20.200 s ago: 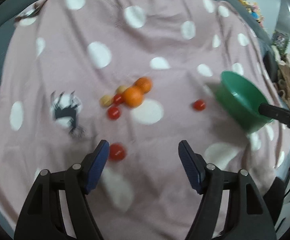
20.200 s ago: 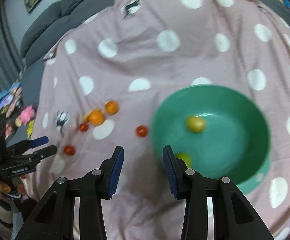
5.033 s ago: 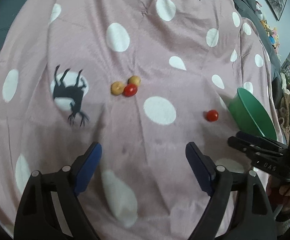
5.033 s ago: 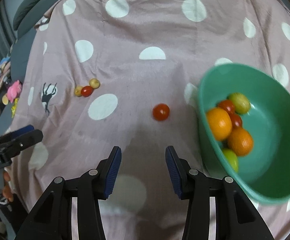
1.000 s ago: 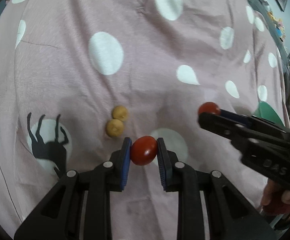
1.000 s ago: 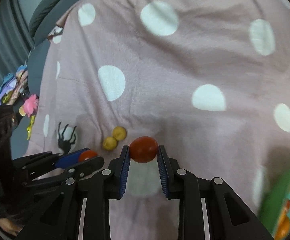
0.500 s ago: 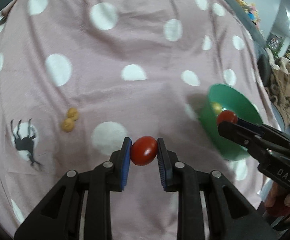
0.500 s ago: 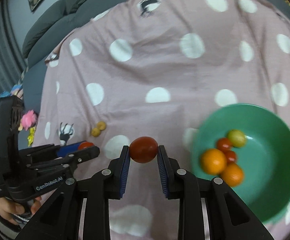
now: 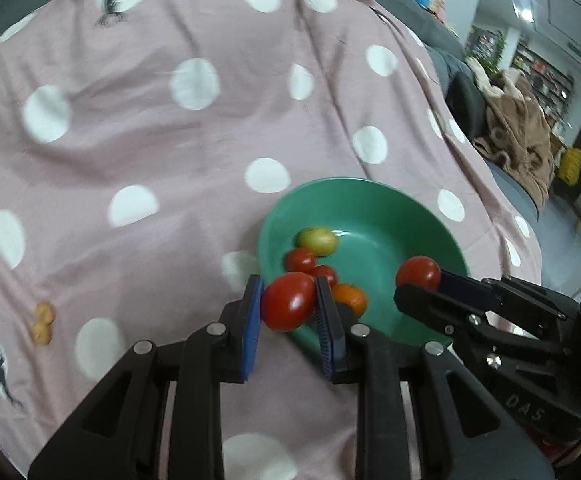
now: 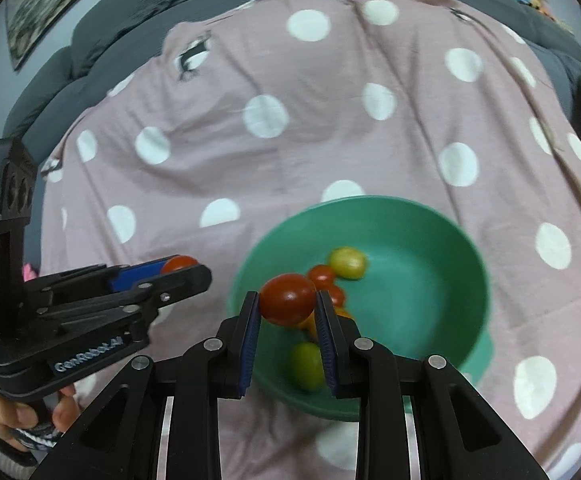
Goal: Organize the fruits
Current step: 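Carry both tomatoes over the green bowl and open both grippers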
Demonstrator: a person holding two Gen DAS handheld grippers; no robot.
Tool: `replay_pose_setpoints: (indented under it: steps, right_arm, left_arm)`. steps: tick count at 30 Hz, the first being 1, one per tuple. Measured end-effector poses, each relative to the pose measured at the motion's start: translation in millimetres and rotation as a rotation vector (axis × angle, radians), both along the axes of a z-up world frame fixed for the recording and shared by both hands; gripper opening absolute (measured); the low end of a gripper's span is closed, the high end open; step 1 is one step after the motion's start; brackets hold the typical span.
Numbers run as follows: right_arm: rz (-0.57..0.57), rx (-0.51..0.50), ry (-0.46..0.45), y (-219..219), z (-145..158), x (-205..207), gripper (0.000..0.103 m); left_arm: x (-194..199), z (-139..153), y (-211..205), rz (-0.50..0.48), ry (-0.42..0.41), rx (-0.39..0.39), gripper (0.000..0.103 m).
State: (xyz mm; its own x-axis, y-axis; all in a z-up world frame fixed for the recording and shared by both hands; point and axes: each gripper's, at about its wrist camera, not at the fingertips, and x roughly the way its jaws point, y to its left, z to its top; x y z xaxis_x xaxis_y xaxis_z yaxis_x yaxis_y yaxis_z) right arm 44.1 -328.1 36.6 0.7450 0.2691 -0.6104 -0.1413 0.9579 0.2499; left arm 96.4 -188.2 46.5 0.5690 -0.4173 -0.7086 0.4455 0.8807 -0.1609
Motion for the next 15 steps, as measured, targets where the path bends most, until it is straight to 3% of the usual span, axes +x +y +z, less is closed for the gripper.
replay_pose_setpoints:
  steps: [7, 15]
  right_arm:
    - [-0.053, 0.000, 0.010, -25.1, -5.9, 1.7, 0.028]
    - [-0.075, 0.003, 0.023, -37.3, -10.9, 4.5, 0.028]
  left_arm:
    - [13.8, -15.0, -38.7, -0.049, 0.026, 0.028, 0.025]
    - [17.2, -25.2, -51.4, -0.066, 0.042, 0.062, 0.025]
